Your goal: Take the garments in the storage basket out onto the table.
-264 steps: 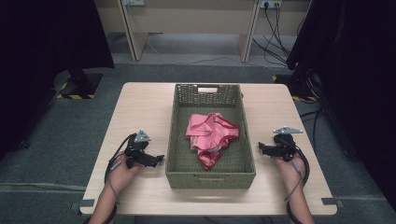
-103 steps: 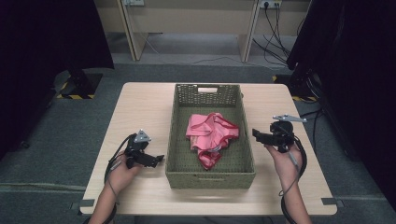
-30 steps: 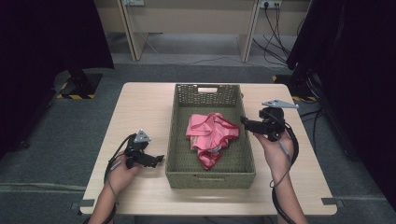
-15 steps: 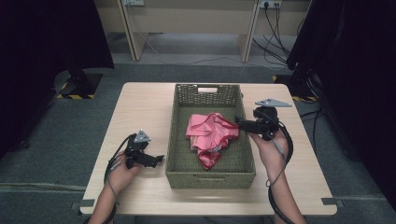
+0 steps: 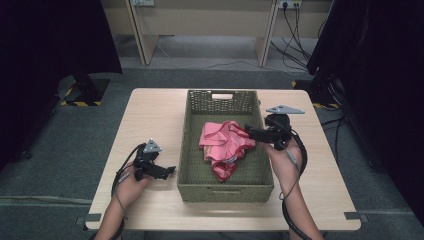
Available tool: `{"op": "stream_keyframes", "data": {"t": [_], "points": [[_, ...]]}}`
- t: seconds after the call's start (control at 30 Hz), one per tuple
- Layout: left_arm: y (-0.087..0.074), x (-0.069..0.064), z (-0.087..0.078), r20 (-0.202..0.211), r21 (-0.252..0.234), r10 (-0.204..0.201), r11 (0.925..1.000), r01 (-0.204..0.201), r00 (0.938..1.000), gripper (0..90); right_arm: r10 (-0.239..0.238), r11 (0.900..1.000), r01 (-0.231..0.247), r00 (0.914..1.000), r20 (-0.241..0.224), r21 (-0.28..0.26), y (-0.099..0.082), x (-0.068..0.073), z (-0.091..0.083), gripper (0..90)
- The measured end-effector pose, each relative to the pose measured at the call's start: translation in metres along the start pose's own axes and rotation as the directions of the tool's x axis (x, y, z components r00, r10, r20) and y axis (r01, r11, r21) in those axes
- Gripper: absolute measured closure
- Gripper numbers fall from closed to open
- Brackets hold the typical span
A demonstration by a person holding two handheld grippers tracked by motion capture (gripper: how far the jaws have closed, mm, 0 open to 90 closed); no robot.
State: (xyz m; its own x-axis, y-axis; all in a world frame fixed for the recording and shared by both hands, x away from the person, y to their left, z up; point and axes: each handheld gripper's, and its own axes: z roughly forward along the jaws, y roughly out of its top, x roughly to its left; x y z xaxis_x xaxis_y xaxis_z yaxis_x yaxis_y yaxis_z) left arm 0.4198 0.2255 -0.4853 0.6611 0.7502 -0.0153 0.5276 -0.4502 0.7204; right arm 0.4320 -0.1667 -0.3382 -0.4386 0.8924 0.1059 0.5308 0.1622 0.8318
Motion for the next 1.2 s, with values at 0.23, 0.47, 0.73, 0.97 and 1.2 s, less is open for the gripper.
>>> {"op": "stream_keyframes", "data": {"t": [0.23, 0.47, 0.73, 0.97, 1.2], "points": [[0.000, 0.000, 0.000, 0.000, 0.001, 0.000, 1.0000, 0.000, 1.0000, 0.0, -0.013, 0.9999, 0.013, 0.9999, -0.004, 0.001, 0.003, 0.005, 0.004, 20.3], [0.000, 0.000, 0.000, 0.000, 0.001, 0.000, 1.0000, 0.000, 1.0000, 0.0, 0.001, 0.9995, 0.001, 0.9987, -0.051, 0.031, 0.007, 0.006, 0.011, 20.3], [0.000, 0.000, 0.000, 0.000, 0.002, 0.001, 1.0000, -0.001, 1.0000, 0.0, 0.018, 0.9998, -0.017, 0.9974, -0.069, 0.007, 0.009, 0.009, 0.018, 19.8], [0.000, 0.000, 0.000, 0.000, 0.002, 0.001, 1.0000, -0.001, 1.0000, 0.0, -0.024, 0.9996, 0.023, 0.9963, -0.082, -0.016, 0.007, 0.012, 0.026, 19.8], [0.000, 0.000, 0.000, 0.000, 0.003, 0.000, 1.0000, 0.000, 1.0000, 0.0, 0.016, 0.9999, -0.016, 0.9969, -0.077, 0.005, 0.007, 0.010, 0.035, 21.0]]}}
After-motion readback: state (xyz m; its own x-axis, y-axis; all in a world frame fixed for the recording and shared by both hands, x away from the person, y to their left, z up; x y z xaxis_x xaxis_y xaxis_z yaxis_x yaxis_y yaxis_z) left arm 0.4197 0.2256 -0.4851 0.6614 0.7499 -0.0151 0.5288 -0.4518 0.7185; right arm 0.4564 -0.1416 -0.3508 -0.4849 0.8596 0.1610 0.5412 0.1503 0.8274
